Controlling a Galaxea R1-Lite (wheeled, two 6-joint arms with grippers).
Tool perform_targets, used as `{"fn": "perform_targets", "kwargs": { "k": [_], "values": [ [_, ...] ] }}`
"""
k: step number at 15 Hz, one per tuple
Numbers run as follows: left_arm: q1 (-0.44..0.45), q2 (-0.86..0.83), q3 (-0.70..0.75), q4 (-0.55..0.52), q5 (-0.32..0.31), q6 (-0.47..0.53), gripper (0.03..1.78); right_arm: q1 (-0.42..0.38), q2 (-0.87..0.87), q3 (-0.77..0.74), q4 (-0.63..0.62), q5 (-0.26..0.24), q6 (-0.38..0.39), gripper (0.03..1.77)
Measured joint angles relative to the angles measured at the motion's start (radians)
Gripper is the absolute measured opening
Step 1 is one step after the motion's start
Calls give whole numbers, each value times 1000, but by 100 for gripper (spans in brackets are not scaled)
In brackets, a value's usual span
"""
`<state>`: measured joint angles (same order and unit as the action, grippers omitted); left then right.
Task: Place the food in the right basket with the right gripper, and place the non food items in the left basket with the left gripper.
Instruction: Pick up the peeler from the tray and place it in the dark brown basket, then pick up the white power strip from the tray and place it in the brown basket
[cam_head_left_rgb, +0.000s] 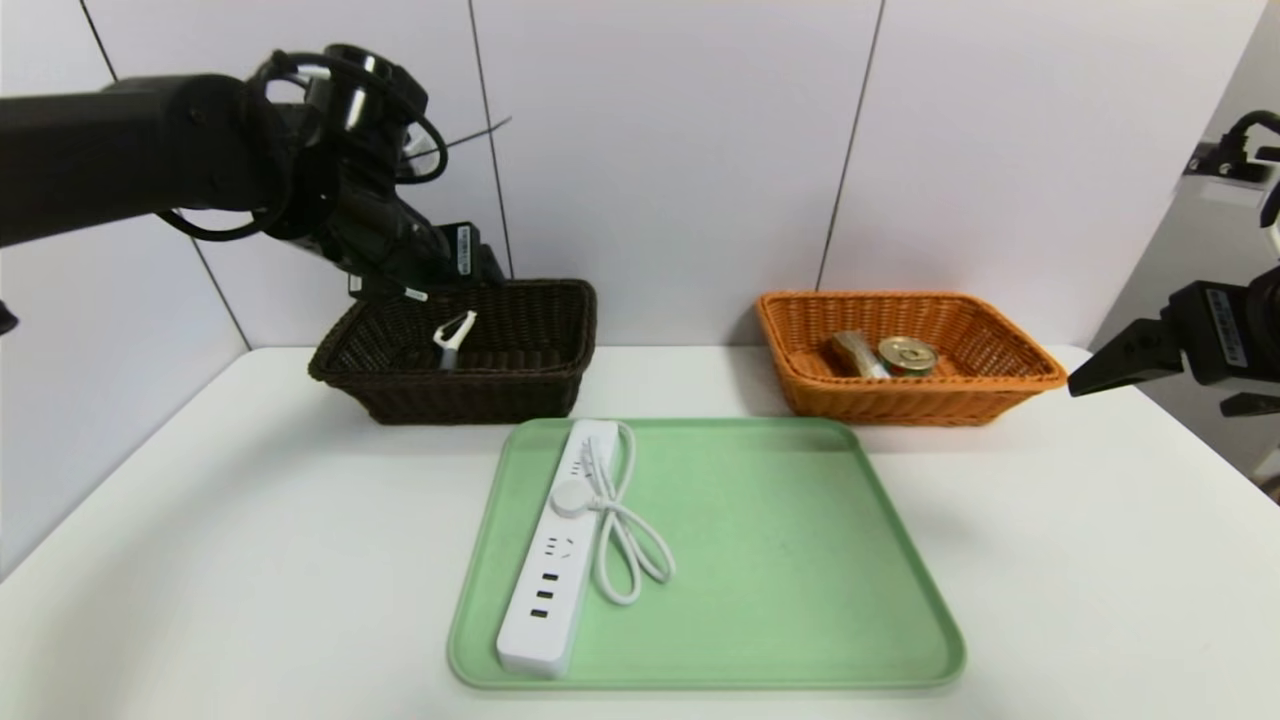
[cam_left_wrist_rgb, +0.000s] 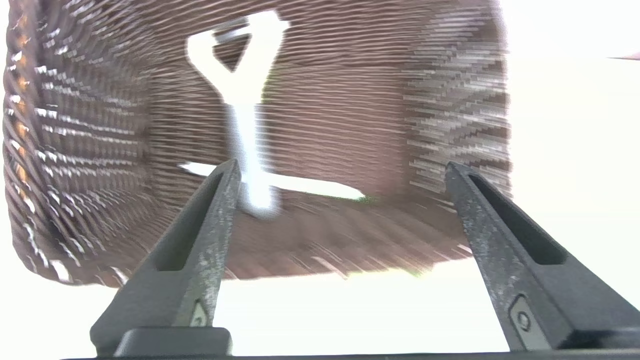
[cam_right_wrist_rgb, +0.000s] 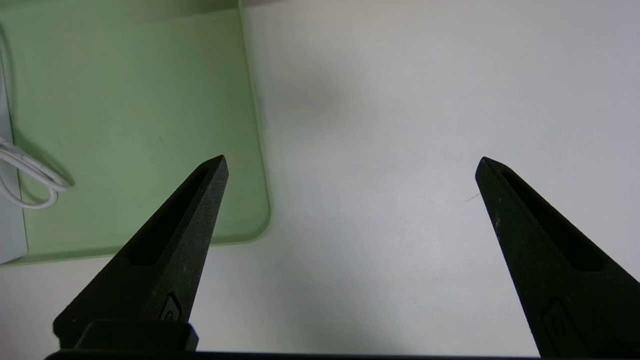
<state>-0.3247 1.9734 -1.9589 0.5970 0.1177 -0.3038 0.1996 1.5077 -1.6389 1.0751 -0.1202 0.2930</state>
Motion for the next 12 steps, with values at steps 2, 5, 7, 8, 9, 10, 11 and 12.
{"fn": "perform_targets", "kwargs": {
  "k": [2, 5, 7, 8, 9, 10, 11, 12],
  "values": [
    [-103, -71, 0, 68, 3, -58, 152, 0, 1, 0, 0, 0, 0, 171],
    [-263, -126, 1, 193, 24, -280, 158, -1, 1, 17, 0, -1, 11, 171],
    [-361, -138, 5, 282, 20, -437, 161, -4, 0, 32, 0, 0, 23, 171],
    [-403, -139, 6, 309, 19, -504, 162, -8, -2, 37, 0, 0, 23, 171],
    [-444, -135, 8, 328, 18, -558, 163, -11, -3, 39, 0, 0, 24, 171],
    [-478, -127, 9, 347, 18, -594, 164, -14, -3, 41, -1, 0, 24, 171],
    [-510, -117, 9, 365, 18, -621, 165, -17, -3, 42, -1, 0, 24, 171],
    [-545, -104, 8, 379, 18, -643, 166, -20, -3, 42, -1, 0, 24, 171]
  ]
}}
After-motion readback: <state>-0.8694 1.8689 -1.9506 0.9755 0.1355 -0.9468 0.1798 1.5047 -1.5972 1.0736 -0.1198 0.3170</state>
